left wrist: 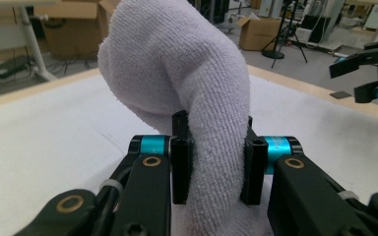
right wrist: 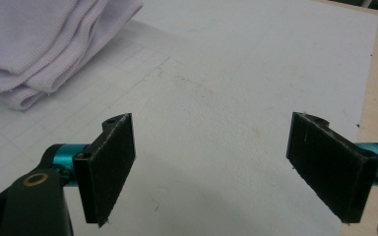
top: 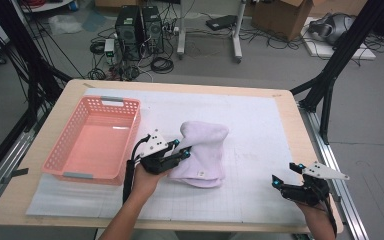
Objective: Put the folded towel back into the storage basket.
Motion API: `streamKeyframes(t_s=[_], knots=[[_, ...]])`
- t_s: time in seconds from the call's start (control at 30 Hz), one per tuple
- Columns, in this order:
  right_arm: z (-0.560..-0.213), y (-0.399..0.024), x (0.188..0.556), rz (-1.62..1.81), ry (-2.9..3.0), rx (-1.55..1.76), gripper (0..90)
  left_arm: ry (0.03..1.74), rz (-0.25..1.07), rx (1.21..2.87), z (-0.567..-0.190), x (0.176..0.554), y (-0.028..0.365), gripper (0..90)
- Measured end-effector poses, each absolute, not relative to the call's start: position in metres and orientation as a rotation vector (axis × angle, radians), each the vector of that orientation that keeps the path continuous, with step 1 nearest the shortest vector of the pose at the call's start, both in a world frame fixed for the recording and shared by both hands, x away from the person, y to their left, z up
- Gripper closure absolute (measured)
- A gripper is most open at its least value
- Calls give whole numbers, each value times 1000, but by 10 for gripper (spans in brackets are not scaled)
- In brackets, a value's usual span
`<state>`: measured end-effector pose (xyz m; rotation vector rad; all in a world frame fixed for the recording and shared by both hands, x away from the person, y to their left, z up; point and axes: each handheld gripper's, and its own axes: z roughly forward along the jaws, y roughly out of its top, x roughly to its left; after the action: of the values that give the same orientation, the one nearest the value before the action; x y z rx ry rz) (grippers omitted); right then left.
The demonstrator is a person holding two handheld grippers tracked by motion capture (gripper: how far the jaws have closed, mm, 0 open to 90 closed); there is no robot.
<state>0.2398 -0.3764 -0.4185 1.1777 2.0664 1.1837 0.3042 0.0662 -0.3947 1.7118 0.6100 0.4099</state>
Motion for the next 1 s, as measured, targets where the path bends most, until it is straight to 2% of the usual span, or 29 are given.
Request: streamKeyframes(t_s=[1.0], knots=[[-418, -375, 241, 1191, 2057, 1171, 176, 482, 433, 1586, -350, 286, 104, 762]])
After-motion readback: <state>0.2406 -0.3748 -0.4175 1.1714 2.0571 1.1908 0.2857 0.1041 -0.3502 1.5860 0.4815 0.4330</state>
